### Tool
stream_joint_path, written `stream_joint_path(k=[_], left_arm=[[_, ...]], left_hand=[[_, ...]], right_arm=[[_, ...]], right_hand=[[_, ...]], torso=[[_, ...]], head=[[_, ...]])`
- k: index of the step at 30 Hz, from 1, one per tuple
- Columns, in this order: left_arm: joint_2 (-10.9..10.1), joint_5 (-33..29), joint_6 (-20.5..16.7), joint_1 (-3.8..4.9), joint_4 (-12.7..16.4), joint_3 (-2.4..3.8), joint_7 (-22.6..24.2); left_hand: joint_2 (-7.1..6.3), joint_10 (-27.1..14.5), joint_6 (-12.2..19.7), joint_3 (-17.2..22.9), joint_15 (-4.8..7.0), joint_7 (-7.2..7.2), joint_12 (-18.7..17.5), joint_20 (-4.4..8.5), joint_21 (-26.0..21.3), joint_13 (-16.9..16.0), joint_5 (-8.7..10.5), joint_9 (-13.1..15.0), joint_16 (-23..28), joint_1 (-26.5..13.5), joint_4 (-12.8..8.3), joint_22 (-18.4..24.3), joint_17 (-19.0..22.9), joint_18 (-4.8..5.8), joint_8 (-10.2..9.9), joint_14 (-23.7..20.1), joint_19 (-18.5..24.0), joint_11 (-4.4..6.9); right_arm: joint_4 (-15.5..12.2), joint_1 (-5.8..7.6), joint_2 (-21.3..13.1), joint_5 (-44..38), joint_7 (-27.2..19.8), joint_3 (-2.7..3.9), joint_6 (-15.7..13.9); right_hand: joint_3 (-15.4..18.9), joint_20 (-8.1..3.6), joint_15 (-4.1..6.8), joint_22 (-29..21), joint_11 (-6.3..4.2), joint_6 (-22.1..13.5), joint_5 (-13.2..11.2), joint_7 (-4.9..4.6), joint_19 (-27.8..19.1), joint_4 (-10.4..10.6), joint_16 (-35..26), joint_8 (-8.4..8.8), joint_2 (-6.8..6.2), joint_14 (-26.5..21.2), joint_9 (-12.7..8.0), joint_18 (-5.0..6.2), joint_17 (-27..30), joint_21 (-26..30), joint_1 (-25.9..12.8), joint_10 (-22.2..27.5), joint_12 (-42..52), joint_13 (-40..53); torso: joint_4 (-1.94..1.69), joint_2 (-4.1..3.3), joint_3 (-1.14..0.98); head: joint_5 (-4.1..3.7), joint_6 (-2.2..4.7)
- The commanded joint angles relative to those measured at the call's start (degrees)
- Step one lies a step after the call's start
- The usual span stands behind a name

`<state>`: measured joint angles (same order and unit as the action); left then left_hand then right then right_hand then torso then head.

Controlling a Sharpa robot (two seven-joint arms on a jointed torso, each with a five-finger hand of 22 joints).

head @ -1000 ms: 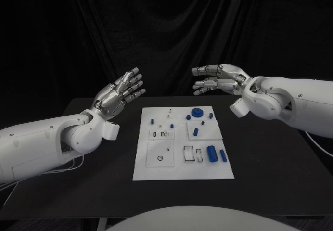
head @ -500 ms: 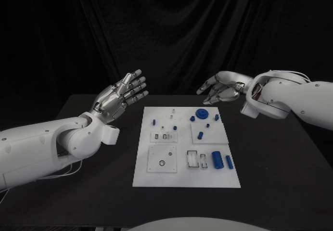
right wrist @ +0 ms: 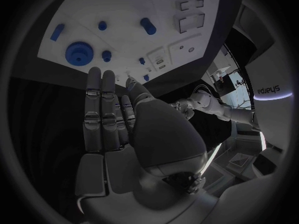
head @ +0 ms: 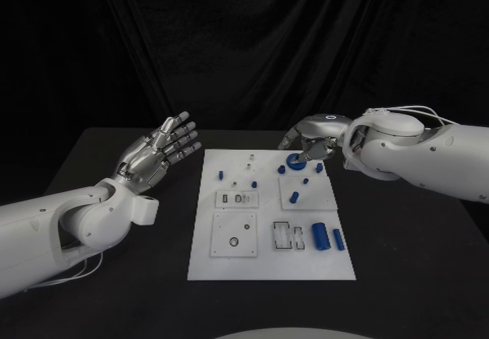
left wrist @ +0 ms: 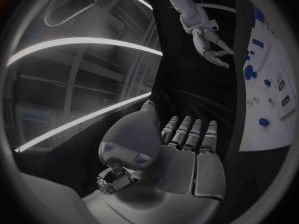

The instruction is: Assemble the parts on the task board

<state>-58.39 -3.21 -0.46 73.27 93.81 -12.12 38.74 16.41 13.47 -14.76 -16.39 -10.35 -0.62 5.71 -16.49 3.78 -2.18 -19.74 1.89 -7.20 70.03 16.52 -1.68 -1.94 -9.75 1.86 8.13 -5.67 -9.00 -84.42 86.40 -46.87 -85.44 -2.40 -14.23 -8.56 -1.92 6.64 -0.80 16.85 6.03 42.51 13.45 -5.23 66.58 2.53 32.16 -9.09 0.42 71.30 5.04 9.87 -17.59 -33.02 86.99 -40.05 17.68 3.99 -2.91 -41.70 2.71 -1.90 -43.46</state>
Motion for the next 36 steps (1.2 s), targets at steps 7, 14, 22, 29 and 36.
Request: stream_joint_path(k=[7,14,22,29,36], left_arm=[[-1.05,-1.64,0.90,0.11,2.49,0.04,12.78],[-1.23,-2.37,1.46,0.11,2.93,0.04,12.69],[-1.68,-3.08,1.75,0.11,3.80,0.04,12.63],[-1.71,-3.19,1.95,0.11,3.94,0.03,12.51],[-1.53,-3.26,2.24,0.11,3.79,0.03,12.19]], left_hand=[[0.12,0.05,0.05,1.13,-0.79,-0.83,0.60,-0.18,0.02,-0.11,-1.96,0.07,-1.13,0.65,-0.20,0.10,-0.19,0.04,0.10,0.46,0.28,-0.81],[0.08,0.00,-0.25,2.01,-1.14,-1.42,0.90,-0.20,0.03,-0.13,-3.81,0.12,-1.79,1.13,-0.36,0.09,-0.23,0.37,0.16,0.45,0.24,-1.01],[0.03,-0.12,-0.32,2.42,-1.20,-1.54,1.00,-0.22,0.12,-0.12,-4.66,0.13,-2.03,1.42,-0.51,0.05,-0.23,0.44,0.17,0.36,0.07,-1.03],[0.00,-0.29,-0.19,2.69,-1.24,-1.59,1.00,-0.22,0.10,-0.10,-5.25,0.11,-2.09,1.62,-0.63,0.07,-0.22,0.49,0.14,0.20,0.09,-1.06],[-0.04,-0.59,-0.10,3.02,-1.27,-1.64,0.97,-0.22,0.10,-0.07,-5.97,0.10,-2.19,1.88,-0.80,0.07,-0.21,0.56,0.12,0.04,0.07,-0.97]], right_arm=[[-1.20,-0.32,-0.76,-8.75,3.48,0.05,-1.85],[-0.64,-1.57,-0.73,-11.27,3.90,0.04,-4.25],[-0.72,-2.26,-0.86,-16.13,4.74,0.04,-6.91],[-0.89,-2.42,-0.95,-19.17,5.83,0.04,-7.78],[-0.67,-2.56,-1.05,-21.78,6.96,0.04,-8.75]], right_hand=[[-3.15,-1.35,1.54,22.75,-1.03,1.89,-0.30,0.15,1.84,2.87,22.45,0.68,-1.89,0.77,1.85,-1.17,-15.29,-21.73,0.03,-5.00,-2.47,0.38],[-4.63,-1.32,1.65,31.32,-1.06,2.55,0.04,0.12,2.19,3.72,29.00,0.90,-2.73,2.51,2.59,-1.81,-21.93,-28.49,0.09,-6.25,-3.08,0.48],[-4.99,-1.45,1.87,35.20,-1.31,3.56,-0.02,0.57,3.29,4.53,31.71,0.72,-3.37,4.13,3.03,-2.22,-25.09,-31.40,-0.58,-7.68,-3.01,0.62],[-5.52,-1.49,1.94,35.58,-1.44,4.34,1.01,1.61,2.76,4.57,31.61,0.68,-3.80,3.81,3.25,-2.16,-24.62,-31.58,-0.38,-7.48,-3.64,0.46],[-6.74,-1.55,2.05,35.69,-1.66,5.51,2.44,3.52,1.73,4.32,31.01,0.80,-4.11,3.01,3.42,-1.99,-23.46,-31.34,0.16,-7.04,-4.58,0.28]], torso=[[-1.49,-3.17,1.42],[-1.56,-4.55,1.77],[-1.58,-5.13,1.90],[-1.51,-5.39,1.82],[-1.63,-5.29,1.91]], head=[[-1.80,0.89],[-2.55,1.80],[-2.53,1.85],[-2.47,2.00],[-2.55,1.65]])
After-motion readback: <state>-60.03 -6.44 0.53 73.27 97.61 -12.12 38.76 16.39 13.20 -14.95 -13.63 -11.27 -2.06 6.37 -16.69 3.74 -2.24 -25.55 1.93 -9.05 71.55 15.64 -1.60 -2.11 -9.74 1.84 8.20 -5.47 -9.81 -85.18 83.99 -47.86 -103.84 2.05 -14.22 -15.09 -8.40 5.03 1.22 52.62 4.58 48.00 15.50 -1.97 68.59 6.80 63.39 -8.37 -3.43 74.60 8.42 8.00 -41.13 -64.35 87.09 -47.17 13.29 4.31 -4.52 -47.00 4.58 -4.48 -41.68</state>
